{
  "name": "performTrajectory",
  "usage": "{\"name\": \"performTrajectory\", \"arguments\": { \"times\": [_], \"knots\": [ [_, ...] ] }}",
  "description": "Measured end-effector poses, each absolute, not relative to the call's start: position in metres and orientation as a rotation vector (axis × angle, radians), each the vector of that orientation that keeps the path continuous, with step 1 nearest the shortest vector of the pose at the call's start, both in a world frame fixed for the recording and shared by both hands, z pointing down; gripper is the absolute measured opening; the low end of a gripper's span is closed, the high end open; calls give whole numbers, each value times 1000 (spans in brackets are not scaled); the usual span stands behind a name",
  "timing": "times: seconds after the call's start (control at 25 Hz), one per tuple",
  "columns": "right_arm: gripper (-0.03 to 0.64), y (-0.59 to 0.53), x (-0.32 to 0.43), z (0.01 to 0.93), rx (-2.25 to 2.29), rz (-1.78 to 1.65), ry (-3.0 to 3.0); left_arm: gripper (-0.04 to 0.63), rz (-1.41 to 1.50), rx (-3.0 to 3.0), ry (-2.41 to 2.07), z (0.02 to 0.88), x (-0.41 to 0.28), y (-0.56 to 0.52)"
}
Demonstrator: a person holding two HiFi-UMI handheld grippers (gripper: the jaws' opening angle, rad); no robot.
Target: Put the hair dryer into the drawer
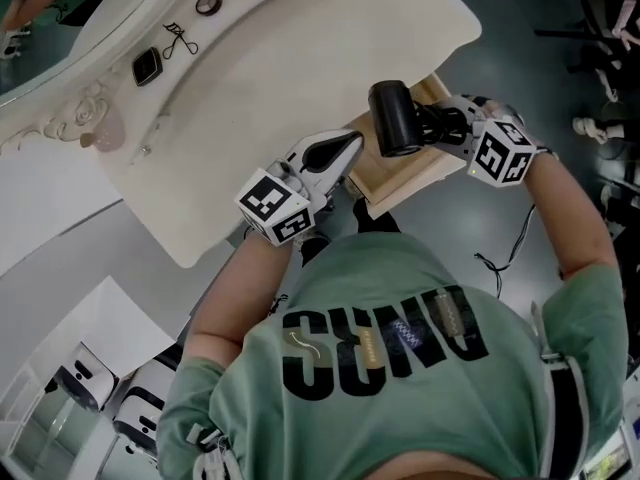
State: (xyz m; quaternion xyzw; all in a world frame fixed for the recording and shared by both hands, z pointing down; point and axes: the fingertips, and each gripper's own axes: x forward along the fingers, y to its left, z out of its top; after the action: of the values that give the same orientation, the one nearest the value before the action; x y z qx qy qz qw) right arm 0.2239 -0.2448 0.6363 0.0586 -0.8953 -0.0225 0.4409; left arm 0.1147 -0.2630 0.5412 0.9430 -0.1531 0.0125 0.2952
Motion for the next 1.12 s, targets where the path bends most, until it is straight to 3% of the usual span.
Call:
{"name": "performTrajectory", "arguments": {
  "times": [0.44, 1.12],
  "knots": [
    [161, -224, 254, 732, -190, -175, -1956, 6, 113, 2487, -299, 598, 163, -245],
    [167, -211, 235, 805, -422, -264, -1773, 6, 155, 2445, -260, 631, 168, -230]
  ]
}}
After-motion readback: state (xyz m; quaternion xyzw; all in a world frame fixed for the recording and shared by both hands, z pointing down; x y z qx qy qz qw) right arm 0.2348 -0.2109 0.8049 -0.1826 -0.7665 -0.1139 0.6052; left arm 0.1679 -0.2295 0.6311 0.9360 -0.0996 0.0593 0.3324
